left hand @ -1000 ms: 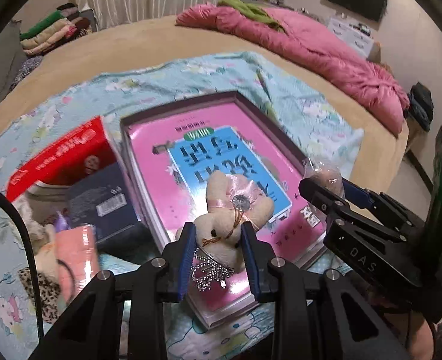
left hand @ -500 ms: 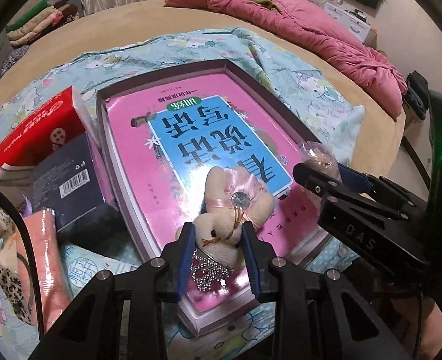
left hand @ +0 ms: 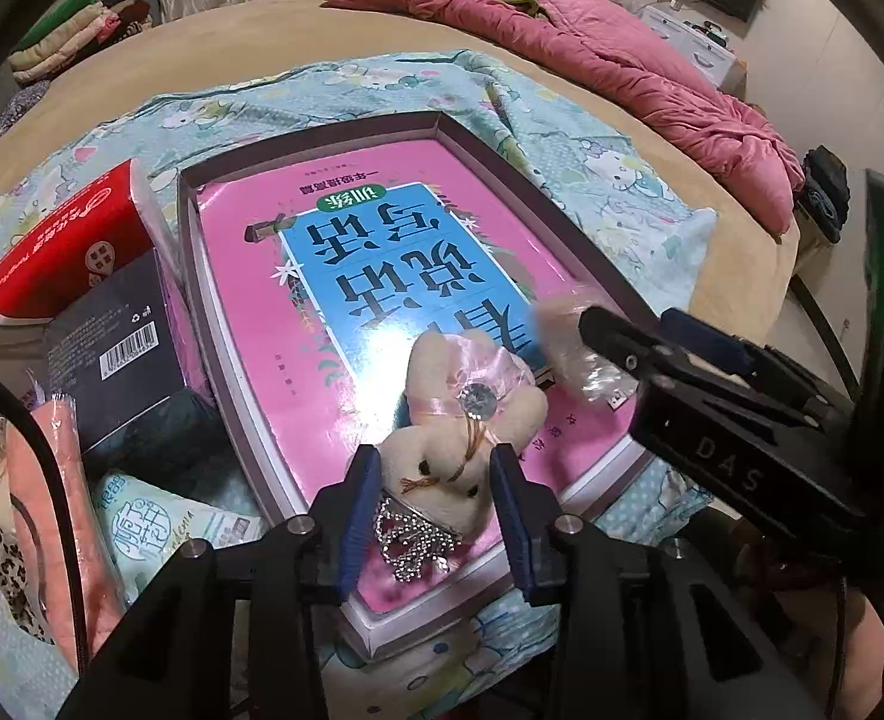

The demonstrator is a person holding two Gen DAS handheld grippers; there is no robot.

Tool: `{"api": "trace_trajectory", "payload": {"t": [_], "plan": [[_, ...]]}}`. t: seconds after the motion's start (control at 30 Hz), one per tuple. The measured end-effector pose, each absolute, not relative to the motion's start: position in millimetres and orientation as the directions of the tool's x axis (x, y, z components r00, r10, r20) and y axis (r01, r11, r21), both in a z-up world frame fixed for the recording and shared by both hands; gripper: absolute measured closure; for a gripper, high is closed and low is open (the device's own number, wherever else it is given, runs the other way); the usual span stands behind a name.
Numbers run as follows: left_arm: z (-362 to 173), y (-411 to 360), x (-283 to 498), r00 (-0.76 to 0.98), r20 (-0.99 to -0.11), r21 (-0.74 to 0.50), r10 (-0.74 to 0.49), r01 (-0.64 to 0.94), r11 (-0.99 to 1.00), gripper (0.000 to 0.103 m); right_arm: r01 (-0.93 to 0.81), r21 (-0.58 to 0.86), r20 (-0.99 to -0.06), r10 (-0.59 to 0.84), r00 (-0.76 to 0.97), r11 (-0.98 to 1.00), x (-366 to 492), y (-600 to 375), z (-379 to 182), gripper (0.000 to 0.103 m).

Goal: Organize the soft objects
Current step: 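Carry both items onto the pink book box and open both tools, then withdraw both tools from the book box back toward the pile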

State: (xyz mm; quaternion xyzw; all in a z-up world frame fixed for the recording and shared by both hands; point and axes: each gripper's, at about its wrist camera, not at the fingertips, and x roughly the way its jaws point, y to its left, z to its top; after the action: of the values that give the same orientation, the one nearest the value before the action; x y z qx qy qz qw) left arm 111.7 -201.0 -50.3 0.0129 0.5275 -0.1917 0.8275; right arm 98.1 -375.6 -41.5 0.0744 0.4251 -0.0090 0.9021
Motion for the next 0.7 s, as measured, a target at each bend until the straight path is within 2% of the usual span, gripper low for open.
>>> {"api": "trace_trajectory", "payload": {"t": [0.13, 0.47, 0.7], "plan": [[-46.6, -200.2, 108.8, 0.379, -0.873, -0.18, -0.307, 0.334, 0.925, 0.048, 0.113, 0.124, -0.735, 0.015, 0.678, 0.986, 90.7, -379.5, -30.4, 0.028], [-19.8, -186.2, 95.0, 0.442, -0.842, -0.17, -0.31, 0.328, 0.929, 0.036, 0.157, 0.151, -0.63, -0.027, 0.776, 0.976, 69.4, -382.5, 1.2, 0.025], [4.5, -167.4, 78.9, 0.492, -0.819, -0.147, -0.297, 0.319, 0.936, 0.03, 0.132, 0.14, -0.605, -0.021, 0.796, 0.981, 59.7, -367.9, 14.9, 0.025]]}}
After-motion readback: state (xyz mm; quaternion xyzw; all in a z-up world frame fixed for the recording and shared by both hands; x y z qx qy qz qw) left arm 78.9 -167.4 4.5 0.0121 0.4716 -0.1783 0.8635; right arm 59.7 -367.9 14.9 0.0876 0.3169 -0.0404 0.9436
